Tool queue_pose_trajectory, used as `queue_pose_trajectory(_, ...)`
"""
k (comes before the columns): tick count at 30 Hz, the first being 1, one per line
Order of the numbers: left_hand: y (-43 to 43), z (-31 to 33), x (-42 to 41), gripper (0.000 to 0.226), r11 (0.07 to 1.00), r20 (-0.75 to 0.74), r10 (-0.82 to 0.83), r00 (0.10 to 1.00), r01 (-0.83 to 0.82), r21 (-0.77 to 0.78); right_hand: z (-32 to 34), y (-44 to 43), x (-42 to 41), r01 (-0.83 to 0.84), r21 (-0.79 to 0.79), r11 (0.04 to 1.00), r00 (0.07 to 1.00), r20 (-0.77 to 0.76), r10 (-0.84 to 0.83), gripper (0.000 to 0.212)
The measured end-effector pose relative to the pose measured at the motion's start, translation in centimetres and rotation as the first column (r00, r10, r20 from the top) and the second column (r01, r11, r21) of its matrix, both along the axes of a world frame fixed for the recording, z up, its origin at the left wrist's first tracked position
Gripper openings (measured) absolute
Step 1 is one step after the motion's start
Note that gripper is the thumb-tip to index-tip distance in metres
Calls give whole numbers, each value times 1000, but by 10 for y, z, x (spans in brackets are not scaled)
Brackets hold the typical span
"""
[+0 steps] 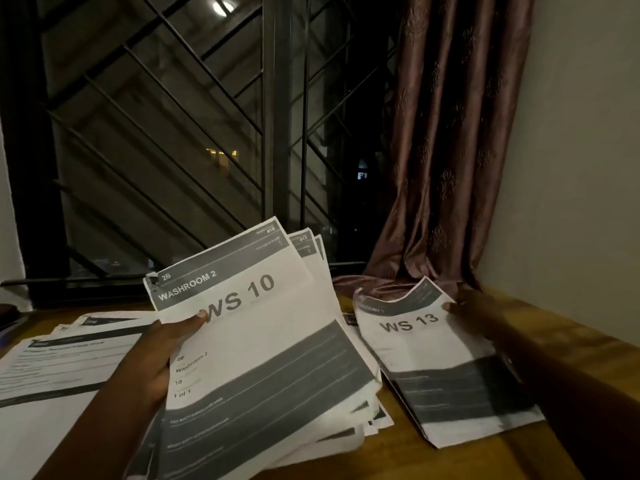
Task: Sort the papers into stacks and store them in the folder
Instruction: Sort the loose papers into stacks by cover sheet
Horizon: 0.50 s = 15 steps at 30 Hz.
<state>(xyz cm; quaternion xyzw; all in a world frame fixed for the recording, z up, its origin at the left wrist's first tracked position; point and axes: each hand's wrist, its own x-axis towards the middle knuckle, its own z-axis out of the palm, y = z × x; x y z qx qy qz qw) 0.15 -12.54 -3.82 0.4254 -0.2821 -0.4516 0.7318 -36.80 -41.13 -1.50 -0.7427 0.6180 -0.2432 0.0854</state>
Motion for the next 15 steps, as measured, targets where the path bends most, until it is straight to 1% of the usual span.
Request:
queue_pose_trajectory(2, -3, 1, -6, 39, 1000, 14, 4, 1000, -4, 3, -8, -5, 2, -21, 0, 1000, 998, 51, 21, 47)
queue_pose_trajectory(4, -6, 1, -9, 32, 999, 36, 41, 999, -41, 13, -11, -11, 3, -35, -33, 999, 999, 37, 36, 50)
queue_pose_trajectory(7, -9, -1, -10, 32, 997, 69, 72, 995, -75, 35, -1, -6, 15, -91, -106, 990, 993, -89, 82, 55)
queue_pose_trajectory(9, -10, -2, -7, 32, 993, 96, 103, 990, -108, 52, 3, 5, 32, -181, -116, 976, 976, -142, 165, 57)
queue_pose_trajectory(11, -12, -3, -5, 32, 989, 103, 130, 986, -136, 53, -10, 19, 49, -272, -46, 961, 945, -200, 258, 68)
queue_pose_trajectory(12, -12, -3, -5, 32, 988, 103, 140, 985, -146, 52, -22, 25, 56, -282, 14, 959, 933, -229, 278, 76)
queue_pose_trajectory(13, -12, -3, -6, 31, 987, 104, 142, 984, -148, 53, -36, 31, 61, -274, 81, 958, 922, -261, 285, 80)
queue_pose_trajectory(15, -13, -2, -8, 30, 988, 109, 141, 984, -147, 55, -53, 42, 64, -244, 153, 957, 919, -279, 279, 76)
